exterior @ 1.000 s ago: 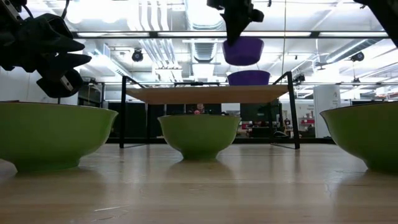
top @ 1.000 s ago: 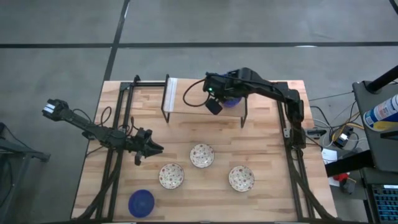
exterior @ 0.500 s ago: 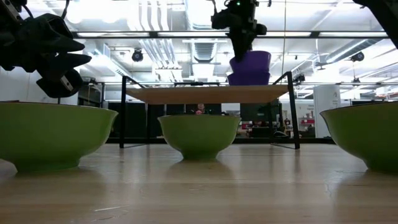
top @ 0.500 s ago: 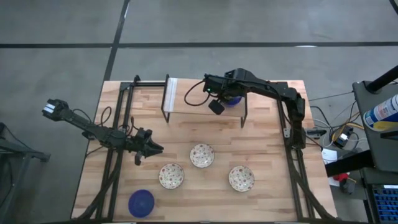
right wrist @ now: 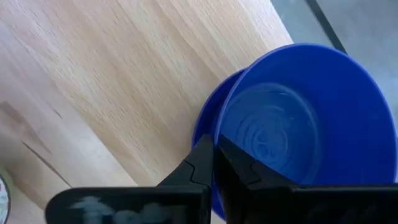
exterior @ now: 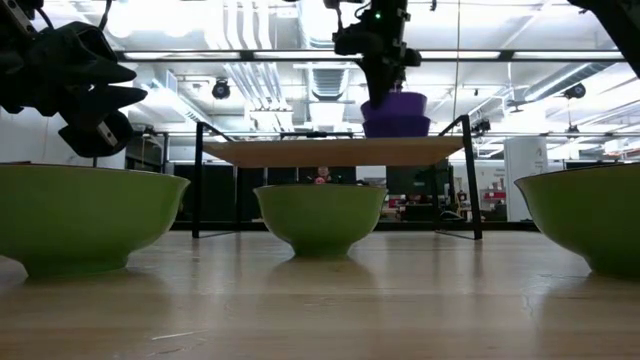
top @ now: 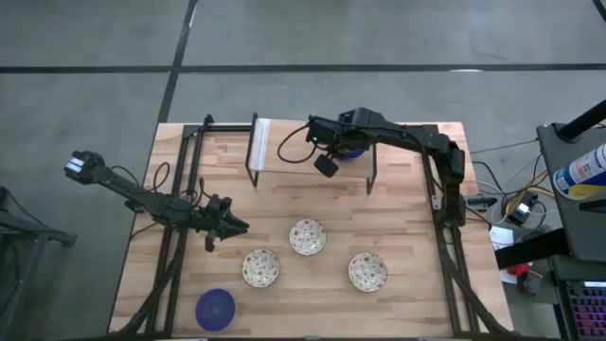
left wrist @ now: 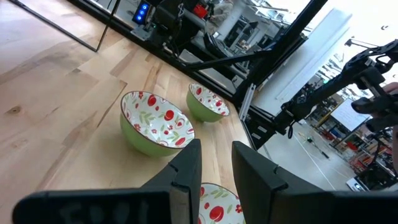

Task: Pick & Place Mini bowls
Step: Stack the right blue bowl on the blue bowl on the shelf

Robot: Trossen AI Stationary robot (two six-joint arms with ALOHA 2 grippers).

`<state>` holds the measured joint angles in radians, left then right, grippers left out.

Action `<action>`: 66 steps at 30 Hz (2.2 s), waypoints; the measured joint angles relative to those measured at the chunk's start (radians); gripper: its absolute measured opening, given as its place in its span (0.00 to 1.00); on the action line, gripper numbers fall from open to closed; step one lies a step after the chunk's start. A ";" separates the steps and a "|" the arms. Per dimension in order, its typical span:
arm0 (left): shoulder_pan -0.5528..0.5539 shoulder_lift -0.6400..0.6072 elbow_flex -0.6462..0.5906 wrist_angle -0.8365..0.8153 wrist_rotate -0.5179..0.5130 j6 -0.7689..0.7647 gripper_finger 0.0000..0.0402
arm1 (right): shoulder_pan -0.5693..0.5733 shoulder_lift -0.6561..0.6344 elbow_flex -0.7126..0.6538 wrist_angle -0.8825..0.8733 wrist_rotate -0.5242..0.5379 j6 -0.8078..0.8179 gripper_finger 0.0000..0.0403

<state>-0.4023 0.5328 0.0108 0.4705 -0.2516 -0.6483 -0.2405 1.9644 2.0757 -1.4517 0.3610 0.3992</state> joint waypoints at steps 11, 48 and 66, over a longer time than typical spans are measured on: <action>0.000 0.000 0.000 0.000 0.000 -0.002 0.21 | 0.000 -0.002 -0.017 0.012 -0.004 -0.006 0.02; 0.000 0.000 0.000 0.000 0.000 -0.003 0.21 | 0.016 -0.014 -0.050 0.029 -0.022 -0.014 0.10; 0.000 0.000 0.000 0.000 0.000 -0.003 0.21 | 0.021 -0.014 -0.099 0.028 0.007 -0.030 0.02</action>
<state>-0.4024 0.5330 0.0105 0.4706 -0.2521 -0.6510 -0.2199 1.9507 1.9766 -1.4235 0.3683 0.3695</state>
